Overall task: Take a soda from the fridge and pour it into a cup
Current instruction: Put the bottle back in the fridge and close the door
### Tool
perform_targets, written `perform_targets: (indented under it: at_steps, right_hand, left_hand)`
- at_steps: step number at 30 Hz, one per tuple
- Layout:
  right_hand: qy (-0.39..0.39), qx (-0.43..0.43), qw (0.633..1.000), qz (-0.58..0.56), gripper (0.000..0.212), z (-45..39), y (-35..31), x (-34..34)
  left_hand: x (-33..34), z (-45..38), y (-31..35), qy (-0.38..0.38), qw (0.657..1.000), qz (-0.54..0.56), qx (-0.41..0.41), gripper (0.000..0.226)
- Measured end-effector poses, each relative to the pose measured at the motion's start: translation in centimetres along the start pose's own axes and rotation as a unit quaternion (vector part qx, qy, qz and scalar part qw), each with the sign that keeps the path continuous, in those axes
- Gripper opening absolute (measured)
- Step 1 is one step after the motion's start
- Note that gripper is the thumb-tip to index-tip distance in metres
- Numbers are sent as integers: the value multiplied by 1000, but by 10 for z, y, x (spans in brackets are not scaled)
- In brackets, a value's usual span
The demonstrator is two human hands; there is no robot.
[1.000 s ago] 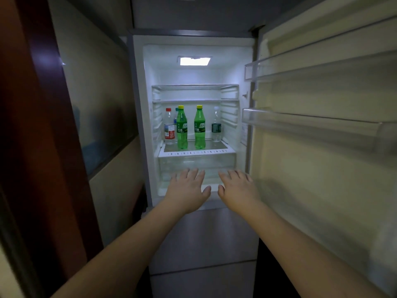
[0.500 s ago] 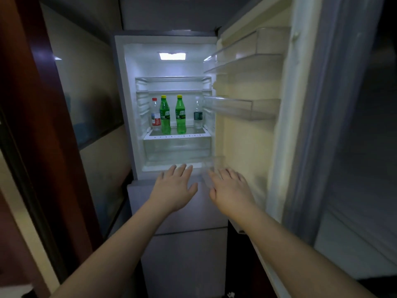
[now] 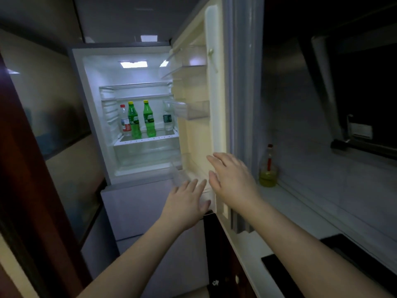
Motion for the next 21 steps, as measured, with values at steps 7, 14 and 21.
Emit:
perform_targets:
  at_steps: [7,14,21]
  right_hand:
    - [73,110,991,-3,52,-7,53,-36]
    - [-5,234,967,-102,61,-15,81,-22]
    - [-5,271,952,-140,54,-22,81,-18]
  left_hand:
    - [-17,-14,71,109,987,66,101,54]
    - [-24,-37,115,127,970,-1,206,43]
    - [-10,-53,108,93,957,-120,246,54]
Point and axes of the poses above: each hand's wrist, its own z-axis away from the middle knuckle, its own x-axis out of the palm, y = z × x, the point moved 3 cm from there along -z, towards the middle knuckle, and after that the axes turned 4 degrees about y, right-handed, at the moved point
